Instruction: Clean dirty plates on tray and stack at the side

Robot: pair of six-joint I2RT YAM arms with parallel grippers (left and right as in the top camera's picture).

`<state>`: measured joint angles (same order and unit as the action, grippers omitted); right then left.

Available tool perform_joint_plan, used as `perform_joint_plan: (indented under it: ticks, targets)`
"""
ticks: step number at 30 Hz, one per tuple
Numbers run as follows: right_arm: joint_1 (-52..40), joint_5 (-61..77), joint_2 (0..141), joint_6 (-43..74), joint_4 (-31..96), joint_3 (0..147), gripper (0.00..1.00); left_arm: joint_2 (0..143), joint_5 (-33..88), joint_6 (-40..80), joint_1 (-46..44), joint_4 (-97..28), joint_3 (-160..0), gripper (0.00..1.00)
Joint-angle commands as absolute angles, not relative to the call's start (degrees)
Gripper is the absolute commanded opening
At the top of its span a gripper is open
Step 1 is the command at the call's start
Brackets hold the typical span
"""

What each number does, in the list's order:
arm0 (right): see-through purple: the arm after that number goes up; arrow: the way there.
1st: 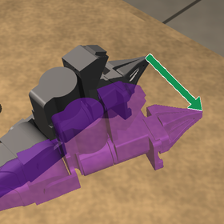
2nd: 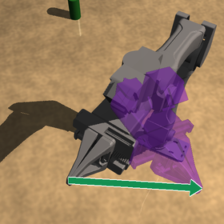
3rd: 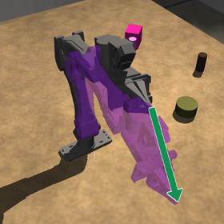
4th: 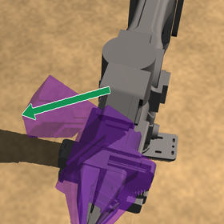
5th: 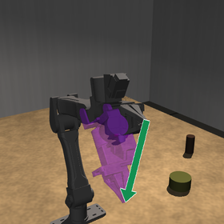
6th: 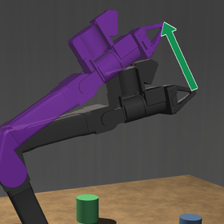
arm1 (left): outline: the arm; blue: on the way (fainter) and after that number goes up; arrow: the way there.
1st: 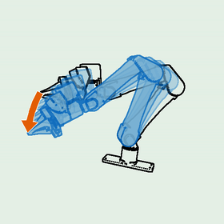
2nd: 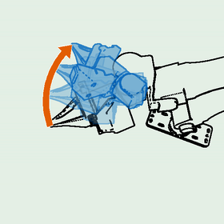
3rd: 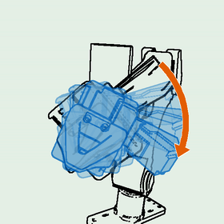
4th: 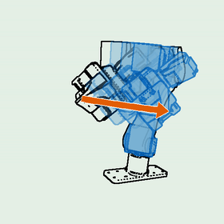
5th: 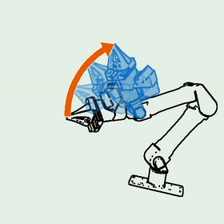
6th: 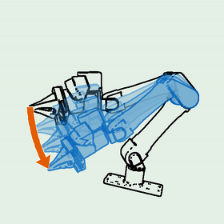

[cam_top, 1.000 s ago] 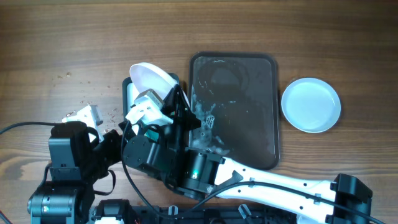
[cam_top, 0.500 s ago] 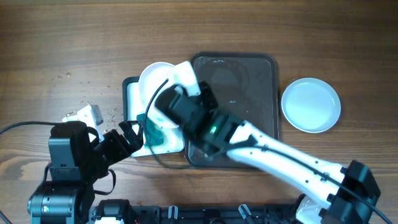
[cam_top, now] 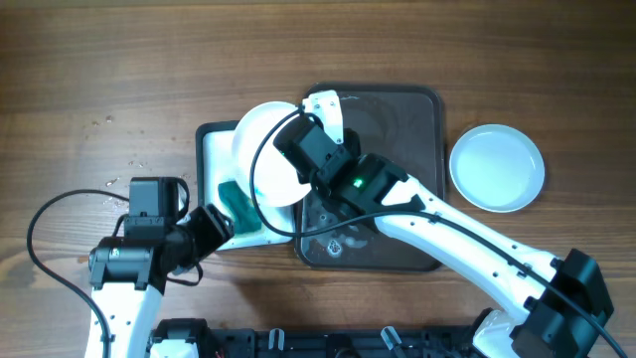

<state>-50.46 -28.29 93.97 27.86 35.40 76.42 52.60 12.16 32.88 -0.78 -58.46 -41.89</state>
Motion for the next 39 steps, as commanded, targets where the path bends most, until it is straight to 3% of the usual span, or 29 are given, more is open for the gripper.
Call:
perform_joint_plan:
  ticks: [1, 4, 11, 17, 20, 23, 27, 32, 39]
  targets:
    - [-50.35, -31.29, 97.45, 27.14, 37.95, 76.25, 0.04, 52.77, 16.27, 33.28, -0.36, -55.59, -42.11, 0.66]
    - [-48.29, -26.59, 100.36, 38.79, 43.24, 76.25, 0.04, 52.49, 18.22, 33.21, -0.36, -54.57, -42.11, 0.69]
    - [-46.37, -15.4, 101.82, 35.81, 40.56, 76.25, 0.04, 52.51, 18.44, 31.73, -0.36, -54.59, -42.11, 0.76]
    - [-44.97, -11.9, 104.49, 42.13, 42.87, 76.03, 0.04, 52.51, 18.46, 31.73, -0.36, -54.94, -42.11, 0.78]
    - [-41.25, -11.49, 102.89, 39.9, 43.24, 76.05, 0.04, 52.51, 18.44, 31.7, -0.36, -55.27, -42.11, 0.8]
    - [-40.6, -12.21, 99.39, 29.89, 42.65, 76.05, 0.04, 52.51, 18.44, 31.73, -0.36, -55.07, -42.11, 0.83]
    - [-42.96, -25.56, 94.26, 26.33, 42.81, 76.05, 0.04, 52.51, 18.44, 31.73, -0.36, -54.61, -42.11, 0.84]
    - [-53.19, -43.4, 89.12, 9.02, 30.24, 76.05, 0.04, 52.51, 18.44, 31.75, -0.36, -54.63, -42.11, 0.84]
    - [-60.49, -63.99, 91.09, -5.17, 19.94, 76.05, 0.04, 52.51, 18.44, 31.73, -0.36, -54.89, -42.11, 0.85]
